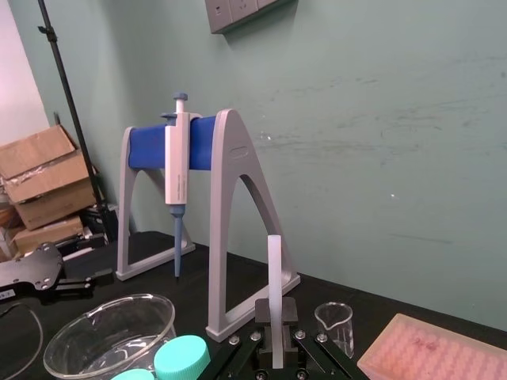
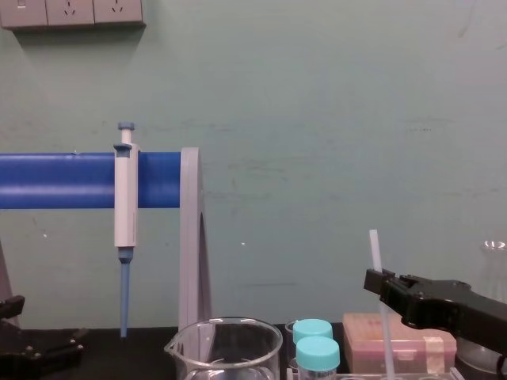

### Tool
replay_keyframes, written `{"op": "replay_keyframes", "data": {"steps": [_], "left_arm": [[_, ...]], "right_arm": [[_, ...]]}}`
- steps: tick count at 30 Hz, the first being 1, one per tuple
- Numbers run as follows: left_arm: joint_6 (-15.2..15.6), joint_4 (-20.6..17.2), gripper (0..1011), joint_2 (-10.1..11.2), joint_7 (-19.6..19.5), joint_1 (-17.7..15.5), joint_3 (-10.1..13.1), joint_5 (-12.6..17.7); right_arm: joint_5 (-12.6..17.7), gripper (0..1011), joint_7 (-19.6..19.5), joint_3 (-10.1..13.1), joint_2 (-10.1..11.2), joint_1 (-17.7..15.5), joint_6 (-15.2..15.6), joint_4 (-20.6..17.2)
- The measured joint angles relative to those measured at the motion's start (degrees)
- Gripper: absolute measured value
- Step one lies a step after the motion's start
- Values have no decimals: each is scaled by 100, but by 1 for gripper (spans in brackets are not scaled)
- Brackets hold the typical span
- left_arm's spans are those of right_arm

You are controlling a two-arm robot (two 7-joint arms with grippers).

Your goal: Pick up the stirring rod with one hand, then place it down.

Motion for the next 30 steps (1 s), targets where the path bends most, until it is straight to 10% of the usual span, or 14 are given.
{"op": "replay_keyframes", "data": {"steps": [5, 30], "left_arm": [[0, 0, 1000, 0, 0, 0, 0, 0], [0, 0, 1000, 0, 0, 0, 0, 0]], "right_arm": [[25, 86, 6, 3, 2, 0, 1, 0], [51, 862, 26, 10, 2, -6, 11, -9]]}}
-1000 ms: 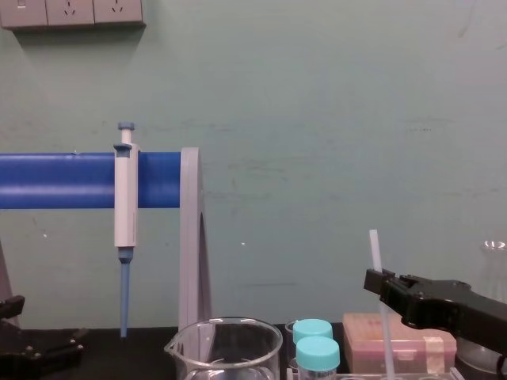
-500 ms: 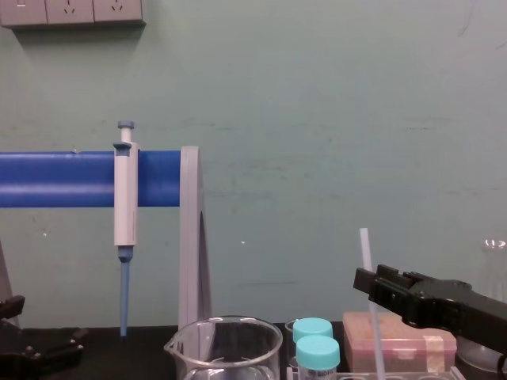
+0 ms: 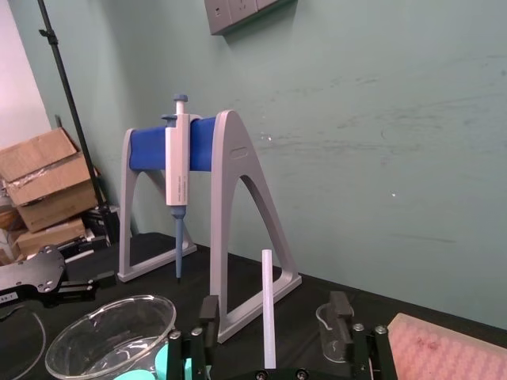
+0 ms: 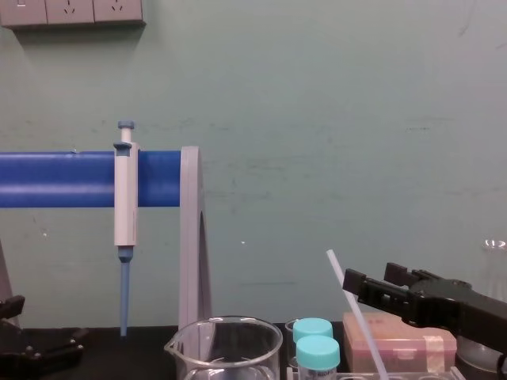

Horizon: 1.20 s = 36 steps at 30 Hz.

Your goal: Pick up the stirring rod with one hand, then place it down.

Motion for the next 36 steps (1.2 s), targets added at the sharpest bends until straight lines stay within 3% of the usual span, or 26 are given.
{"op": "replay_keyframes", "data": {"steps": [6, 11, 14, 15, 17, 18, 21, 28, 36], "left_arm": [[0, 0, 1000, 0, 0, 0, 0, 0], [0, 0, 1000, 0, 0, 0, 0, 0], [0, 0, 1000, 0, 0, 0, 0, 0], [0, 0, 1000, 0, 0, 0, 0, 0], [0, 0, 1000, 0, 0, 0, 0, 0], [0, 0, 1000, 0, 0, 0, 0, 0], [0, 0, 1000, 0, 0, 0, 0, 0], [0, 0, 1000, 0, 0, 0, 0, 0], [0, 0, 1000, 0, 0, 0, 0, 0]], "right_arm": [[1, 1003, 3, 0, 0, 0, 0, 0], [-61, 1003, -145, 95, 12, -41, -50, -125], [-381, 1003, -811, 327, 35, -194, -152, -410], [-381, 1003, -811, 327, 35, -194, -152, -410], [-697, 1003, -1327, 449, 67, -309, -147, -576], [-864, 1003, -1606, 513, 90, -382, -65, -656], [-1074, 1003, -1958, 599, 119, -511, 160, -728], [-1258, 1003, -2153, 672, 84, -618, 418, -606], [-1312, 1003, -2163, 683, 59, -614, 451, -547]]}}
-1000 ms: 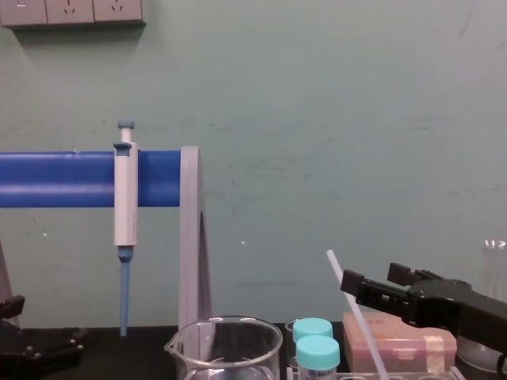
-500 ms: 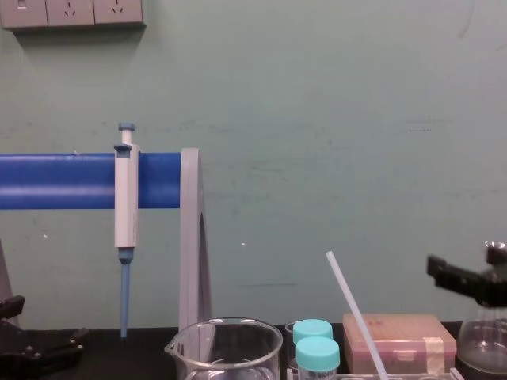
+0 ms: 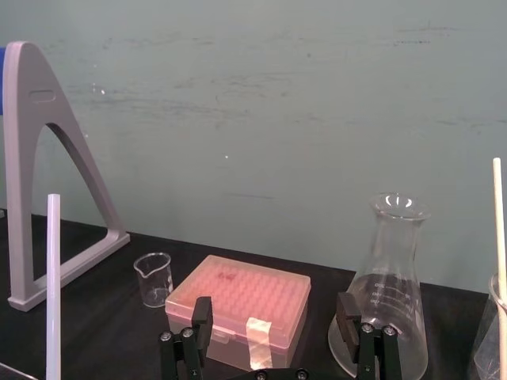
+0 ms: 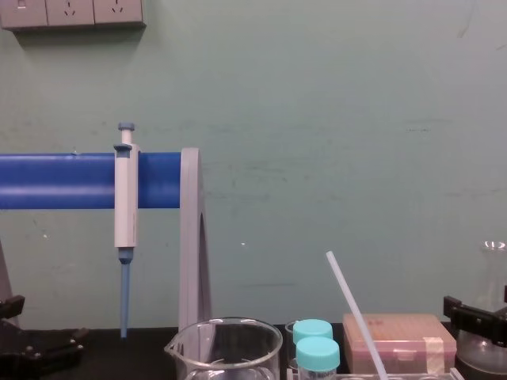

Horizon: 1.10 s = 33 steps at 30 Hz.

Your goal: Pick up the stirring rod with one hand, then place it down.

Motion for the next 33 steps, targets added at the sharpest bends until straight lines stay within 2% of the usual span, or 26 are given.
{"op": "replay_keyframes", "data": {"steps": [33], "left_arm": [[0, 0, 1000, 0, 0, 0, 0, 0]], "right_arm": [[38, 1003, 5, -6, 10, 9, -42, -34]]}}
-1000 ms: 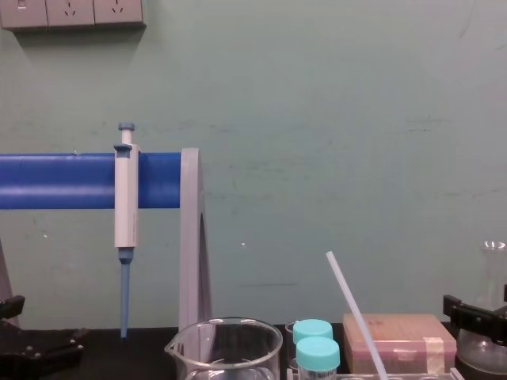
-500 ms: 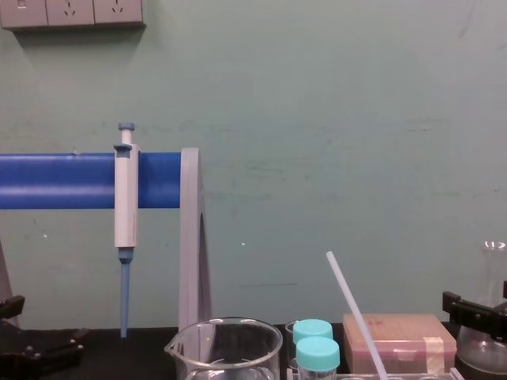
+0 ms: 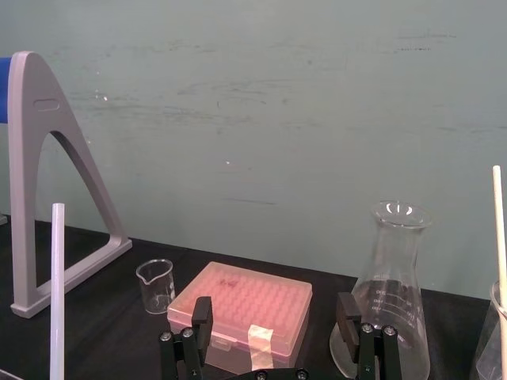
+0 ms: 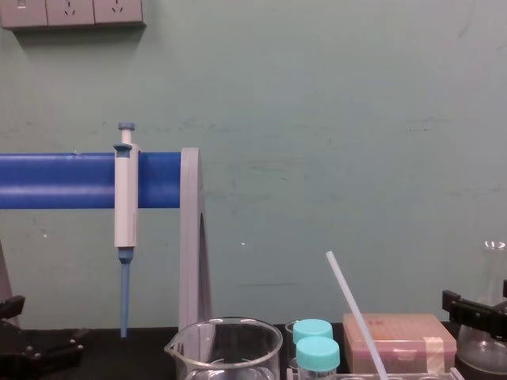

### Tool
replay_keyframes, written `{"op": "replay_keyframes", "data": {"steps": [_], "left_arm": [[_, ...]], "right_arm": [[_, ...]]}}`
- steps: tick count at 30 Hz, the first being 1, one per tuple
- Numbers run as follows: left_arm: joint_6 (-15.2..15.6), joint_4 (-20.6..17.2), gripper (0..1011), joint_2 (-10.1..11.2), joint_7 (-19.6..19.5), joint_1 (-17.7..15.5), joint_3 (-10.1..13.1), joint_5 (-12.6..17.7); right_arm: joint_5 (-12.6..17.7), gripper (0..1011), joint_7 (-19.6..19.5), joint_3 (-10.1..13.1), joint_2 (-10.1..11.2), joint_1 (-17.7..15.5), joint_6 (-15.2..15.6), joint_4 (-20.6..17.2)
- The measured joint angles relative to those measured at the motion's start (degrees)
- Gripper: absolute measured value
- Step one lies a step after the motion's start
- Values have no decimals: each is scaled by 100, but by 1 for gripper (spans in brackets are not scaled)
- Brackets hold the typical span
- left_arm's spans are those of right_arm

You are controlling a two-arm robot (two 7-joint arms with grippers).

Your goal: Pick up the stirring rod with one hand, then place it down.

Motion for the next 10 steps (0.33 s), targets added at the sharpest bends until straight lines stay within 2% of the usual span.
{"op": "replay_keyframes", "data": {"steps": [10], "left_arm": [[0, 0, 1000, 0, 0, 0, 0, 0]], "right_arm": [[4, 1003, 0, 0, 0, 0, -2, -2]]}}
